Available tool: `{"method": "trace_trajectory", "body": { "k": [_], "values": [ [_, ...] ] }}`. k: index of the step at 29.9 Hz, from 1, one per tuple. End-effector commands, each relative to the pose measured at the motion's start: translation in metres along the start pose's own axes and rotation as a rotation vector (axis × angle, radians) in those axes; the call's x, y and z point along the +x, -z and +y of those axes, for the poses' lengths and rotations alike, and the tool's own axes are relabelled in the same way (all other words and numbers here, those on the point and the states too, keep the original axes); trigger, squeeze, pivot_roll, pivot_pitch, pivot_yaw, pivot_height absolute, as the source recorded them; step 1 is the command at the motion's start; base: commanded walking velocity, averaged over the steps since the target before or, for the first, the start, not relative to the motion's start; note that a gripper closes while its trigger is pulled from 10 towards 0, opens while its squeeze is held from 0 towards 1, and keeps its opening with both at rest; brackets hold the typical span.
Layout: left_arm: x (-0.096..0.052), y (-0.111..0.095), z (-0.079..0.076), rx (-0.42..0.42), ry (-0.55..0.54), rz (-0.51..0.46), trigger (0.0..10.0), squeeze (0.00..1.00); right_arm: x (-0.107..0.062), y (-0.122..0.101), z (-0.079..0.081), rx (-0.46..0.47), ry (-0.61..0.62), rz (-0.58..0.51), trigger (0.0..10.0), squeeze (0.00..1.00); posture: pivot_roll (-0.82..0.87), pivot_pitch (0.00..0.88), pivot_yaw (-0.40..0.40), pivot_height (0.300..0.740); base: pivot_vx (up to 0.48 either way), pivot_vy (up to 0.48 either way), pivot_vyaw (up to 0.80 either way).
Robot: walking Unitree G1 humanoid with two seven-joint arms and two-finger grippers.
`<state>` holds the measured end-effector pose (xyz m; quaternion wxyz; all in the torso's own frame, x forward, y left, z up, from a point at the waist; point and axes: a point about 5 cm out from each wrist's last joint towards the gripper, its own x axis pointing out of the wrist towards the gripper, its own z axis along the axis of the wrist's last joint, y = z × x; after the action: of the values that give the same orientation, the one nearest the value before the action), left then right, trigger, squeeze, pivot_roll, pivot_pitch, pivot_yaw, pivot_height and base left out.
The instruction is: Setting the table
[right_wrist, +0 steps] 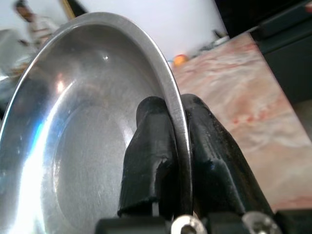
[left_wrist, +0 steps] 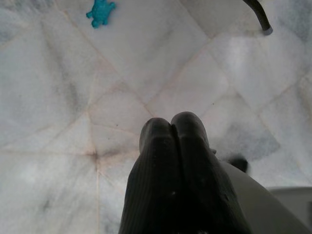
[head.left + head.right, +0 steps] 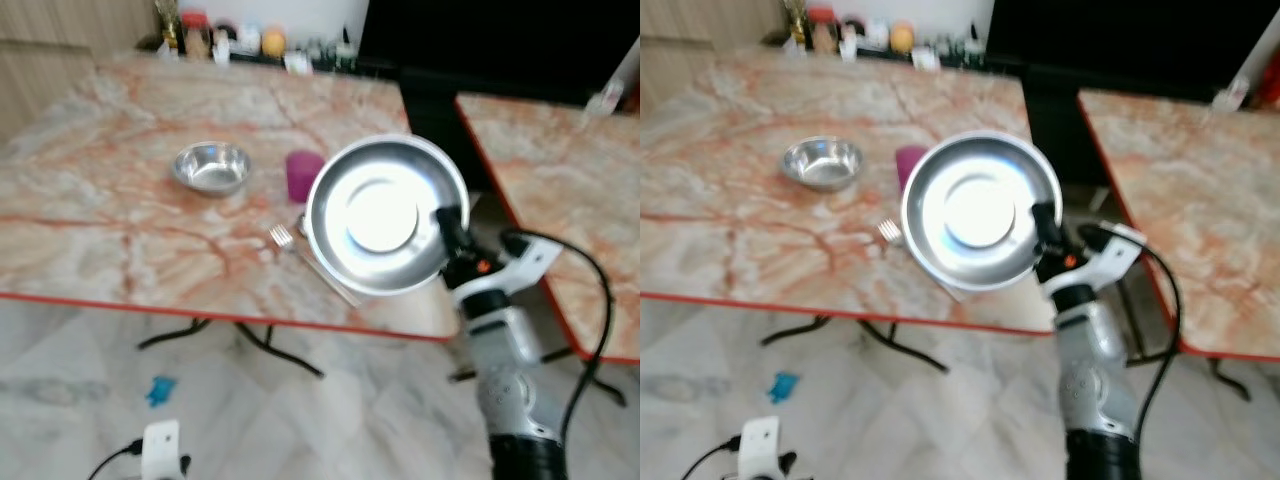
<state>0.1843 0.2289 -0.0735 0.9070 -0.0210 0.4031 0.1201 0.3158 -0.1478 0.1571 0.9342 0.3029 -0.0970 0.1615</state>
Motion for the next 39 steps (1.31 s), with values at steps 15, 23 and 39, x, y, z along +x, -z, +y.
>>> {"method": "trace_trajectory", "body": {
  "k": [15, 23, 39],
  "values": [
    [-0.001, 0.006, -0.007, 0.004, 0.02, 0.014, 10.0, 0.0, 0.0, -0.022, -0.013, -0.021, 0.061, -0.08, 10.0, 0.0, 0.05, 0.121, -0.087, 0.74, 0.0, -0.256, 0.0],
    [-0.002, 0.007, -0.006, 0.006, 0.019, 0.016, 10.0, 0.0, -0.001, -0.02, -0.017, -0.022, 0.093, -0.085, 10.0, 0.0, 0.06, 0.107, -0.09, 0.74, 0.0, -0.06, 0.0],
    [-0.002, 0.007, -0.004, 0.018, 0.018, 0.012, 10.0, 0.0, 0.002, -0.015, -0.013, -0.026, 0.079, -0.071, 10.0, 0.0, 0.06, 0.062, -0.091, 0.74, 0.0, -0.27, 0.0]
  ]
}}
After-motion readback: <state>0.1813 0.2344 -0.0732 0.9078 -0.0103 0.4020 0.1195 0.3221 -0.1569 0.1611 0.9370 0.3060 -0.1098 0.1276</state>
